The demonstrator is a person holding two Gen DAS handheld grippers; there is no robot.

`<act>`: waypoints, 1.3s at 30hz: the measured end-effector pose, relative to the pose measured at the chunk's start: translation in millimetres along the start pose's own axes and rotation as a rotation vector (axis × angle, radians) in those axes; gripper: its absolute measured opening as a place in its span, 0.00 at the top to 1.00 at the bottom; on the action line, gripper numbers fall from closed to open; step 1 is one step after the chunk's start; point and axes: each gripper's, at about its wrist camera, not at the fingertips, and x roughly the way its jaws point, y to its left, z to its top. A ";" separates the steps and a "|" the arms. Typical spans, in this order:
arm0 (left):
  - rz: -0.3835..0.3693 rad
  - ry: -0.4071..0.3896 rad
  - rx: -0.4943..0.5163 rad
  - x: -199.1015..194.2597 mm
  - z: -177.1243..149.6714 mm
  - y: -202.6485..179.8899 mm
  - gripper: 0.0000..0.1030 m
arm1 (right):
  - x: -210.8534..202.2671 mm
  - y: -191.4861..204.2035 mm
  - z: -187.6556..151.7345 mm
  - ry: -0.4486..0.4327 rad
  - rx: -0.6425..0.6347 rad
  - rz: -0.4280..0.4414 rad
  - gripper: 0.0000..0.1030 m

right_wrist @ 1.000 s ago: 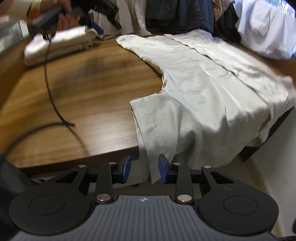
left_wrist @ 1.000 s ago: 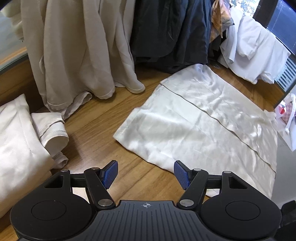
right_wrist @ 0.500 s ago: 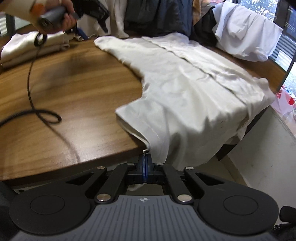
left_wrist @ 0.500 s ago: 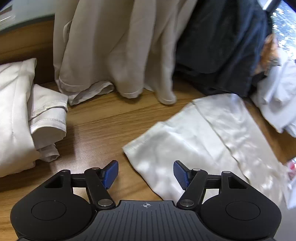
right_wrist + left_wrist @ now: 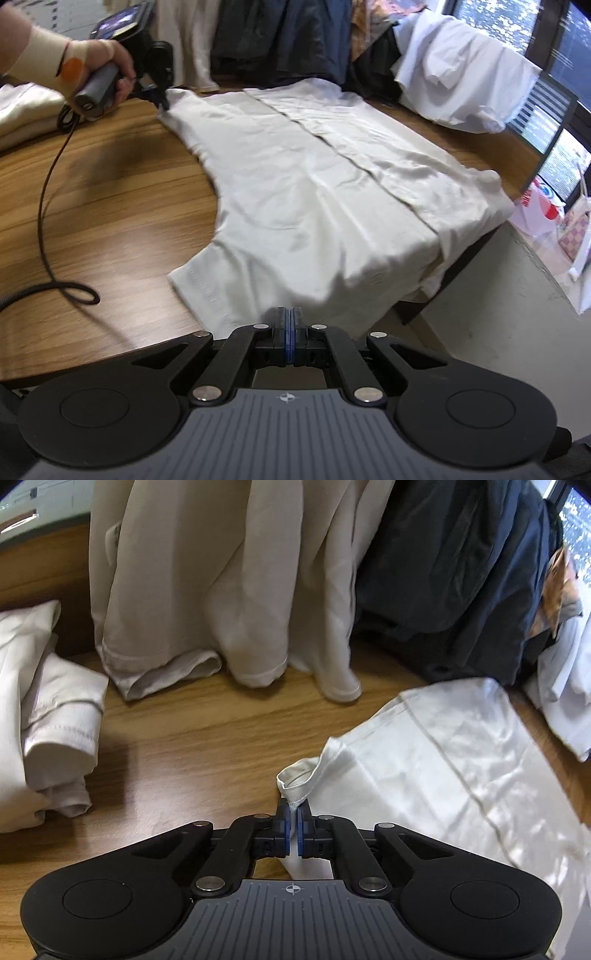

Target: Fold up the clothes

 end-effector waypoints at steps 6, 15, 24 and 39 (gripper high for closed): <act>0.004 -0.011 0.005 1.3 5.0 -2.6 0.95 | 5.1 -0.5 -14.8 0.052 0.014 0.139 0.92; 0.009 -0.012 0.081 -2.0 5.9 -8.3 0.95 | 36.4 38.2 -43.6 0.083 -0.035 0.063 0.61; -0.011 -0.040 0.080 -8.3 11.3 -19.0 0.96 | 34.8 24.1 -41.0 0.043 -0.042 0.054 0.99; -0.036 -0.172 0.115 -50.9 24.6 -91.1 0.97 | -7.3 -60.8 28.7 0.070 -0.089 -0.097 0.99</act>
